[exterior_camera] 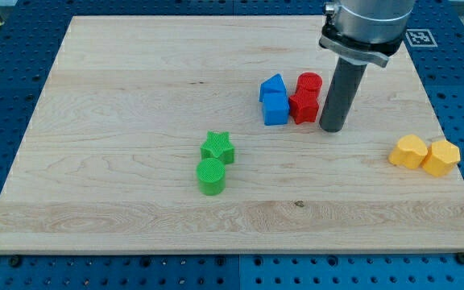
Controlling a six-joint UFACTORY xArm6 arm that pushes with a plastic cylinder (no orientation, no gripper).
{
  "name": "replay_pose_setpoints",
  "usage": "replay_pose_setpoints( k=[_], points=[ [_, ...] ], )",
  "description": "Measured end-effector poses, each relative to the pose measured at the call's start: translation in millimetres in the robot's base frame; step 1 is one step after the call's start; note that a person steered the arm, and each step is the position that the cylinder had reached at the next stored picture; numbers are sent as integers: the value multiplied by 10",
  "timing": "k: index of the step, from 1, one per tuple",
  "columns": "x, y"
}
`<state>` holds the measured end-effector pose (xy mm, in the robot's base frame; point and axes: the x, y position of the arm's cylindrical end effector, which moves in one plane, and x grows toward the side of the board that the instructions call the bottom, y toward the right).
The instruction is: Slide the yellow hexagon vertically below the red star
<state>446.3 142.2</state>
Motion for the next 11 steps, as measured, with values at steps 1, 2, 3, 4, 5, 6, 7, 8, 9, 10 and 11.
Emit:
replay_pose_setpoints(
  k=[1, 2, 3, 4, 5, 6, 7, 8, 9, 10, 11],
  points=[
    [-82, 151],
    [-82, 565],
    [-81, 1105],
    [16, 1417],
    [279, 1575],
    [513, 1640],
    [603, 1640],
    [567, 1640],
    [437, 1640],
    [493, 1618],
    [548, 1581]
  ],
)
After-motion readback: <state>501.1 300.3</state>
